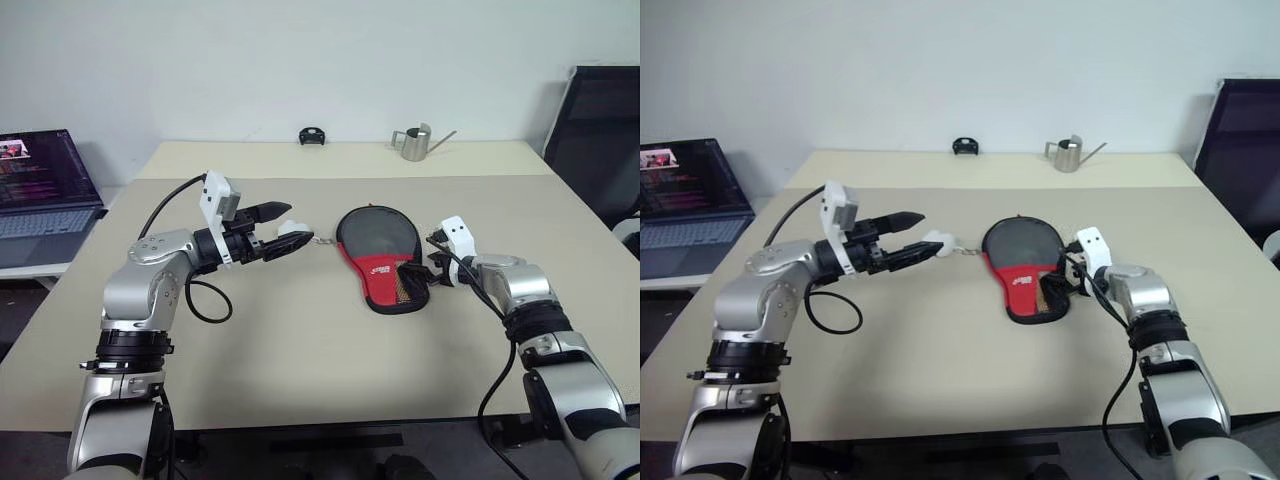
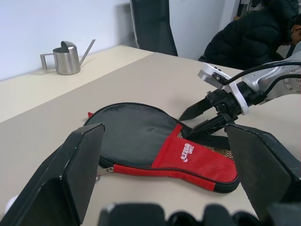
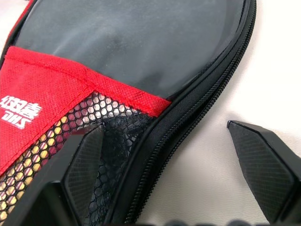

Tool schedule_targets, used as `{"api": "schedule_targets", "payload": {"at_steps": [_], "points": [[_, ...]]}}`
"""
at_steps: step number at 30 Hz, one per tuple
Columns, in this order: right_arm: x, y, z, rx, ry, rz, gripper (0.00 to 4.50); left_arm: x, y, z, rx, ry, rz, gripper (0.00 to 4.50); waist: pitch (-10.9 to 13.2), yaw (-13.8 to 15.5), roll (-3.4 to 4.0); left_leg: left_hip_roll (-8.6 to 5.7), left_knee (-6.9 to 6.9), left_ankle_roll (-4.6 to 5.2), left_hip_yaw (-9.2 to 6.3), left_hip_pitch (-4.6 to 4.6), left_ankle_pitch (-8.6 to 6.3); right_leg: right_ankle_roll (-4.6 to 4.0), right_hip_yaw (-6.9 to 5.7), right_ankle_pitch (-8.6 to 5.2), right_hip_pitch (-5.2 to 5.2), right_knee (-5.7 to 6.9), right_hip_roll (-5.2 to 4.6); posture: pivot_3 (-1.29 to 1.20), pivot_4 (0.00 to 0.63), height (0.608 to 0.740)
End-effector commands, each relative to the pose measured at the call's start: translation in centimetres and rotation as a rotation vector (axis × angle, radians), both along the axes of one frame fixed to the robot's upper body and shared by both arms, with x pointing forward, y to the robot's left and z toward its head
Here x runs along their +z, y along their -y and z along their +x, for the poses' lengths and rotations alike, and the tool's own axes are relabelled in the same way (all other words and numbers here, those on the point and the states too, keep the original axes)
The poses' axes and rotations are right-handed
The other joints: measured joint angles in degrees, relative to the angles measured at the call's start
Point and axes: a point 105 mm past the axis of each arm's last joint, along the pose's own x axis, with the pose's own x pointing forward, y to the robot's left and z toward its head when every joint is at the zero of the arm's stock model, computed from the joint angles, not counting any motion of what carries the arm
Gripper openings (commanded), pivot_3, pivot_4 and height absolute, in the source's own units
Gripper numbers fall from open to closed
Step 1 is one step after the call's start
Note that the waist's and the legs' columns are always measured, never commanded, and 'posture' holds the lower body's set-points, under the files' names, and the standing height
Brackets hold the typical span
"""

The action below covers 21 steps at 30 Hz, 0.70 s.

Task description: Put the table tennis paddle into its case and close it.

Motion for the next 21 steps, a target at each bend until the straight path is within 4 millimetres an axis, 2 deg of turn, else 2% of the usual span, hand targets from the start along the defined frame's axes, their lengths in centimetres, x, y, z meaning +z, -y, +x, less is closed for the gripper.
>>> {"api": "schedule_targets", "payload": {"at_steps": [1,8,12,16,21], "points": [[-1.6,-1.3,-0.7,0.041,-0.085,0.029,3.29,1.5,0.1,-0.3,-0.005,0.058,-0.005,4.49,0.0,-0.03,0.0,0.01,0.0,0.0,0.0,0.0,0.0,0.0,-0.01,0.0,0.0,0.0,0.01,0.0,0.15,0.74],[-1.6,-2.4,-1.2,0.073,-0.102,0.052,0.99,1.4,0.0,-0.3,-0.005,0.057,-0.004,4.49,-0.01,-0.18,0.0,0.02,-0.01,-0.01,0.0,0.01,0.0,0.0,0.01,0.0,0.0,0.0,0.01,0.0,0.15,0.74],[-1.4,-2.6,-1.4,0.077,-0.104,0.059,0.02,1.4,0.1,-0.3,-0.005,0.057,-0.004,4.49,-0.01,-0.18,0.0,0.02,-0.02,-0.01,0.0,0.01,0.0,-0.01,0.01,0.0,-0.01,0.0,0.01,0.0,0.15,0.74],[-1.2,-2.6,-1.4,0.074,-0.105,0.067,0.02,1.3,0.1,-0.4,-0.007,0.055,-0.003,4.49,-0.01,-0.18,0.0,0.02,-0.03,-0.01,0.0,0.0,0.0,-0.01,0.01,0.0,-0.02,-0.02,0.01,0.0,0.15,0.74],[0.1,-2.6,-1.5,0.065,-0.104,0.107,0.02,0.7,-0.4,-0.8,-0.021,0.031,0.033,4.49,0.0,-0.18,0.01,0.02,-0.07,-0.02,0.0,-0.04,0.0,-0.01,0.0,0.0,-0.06,-0.05,0.01,0.0,0.15,0.74]]}}
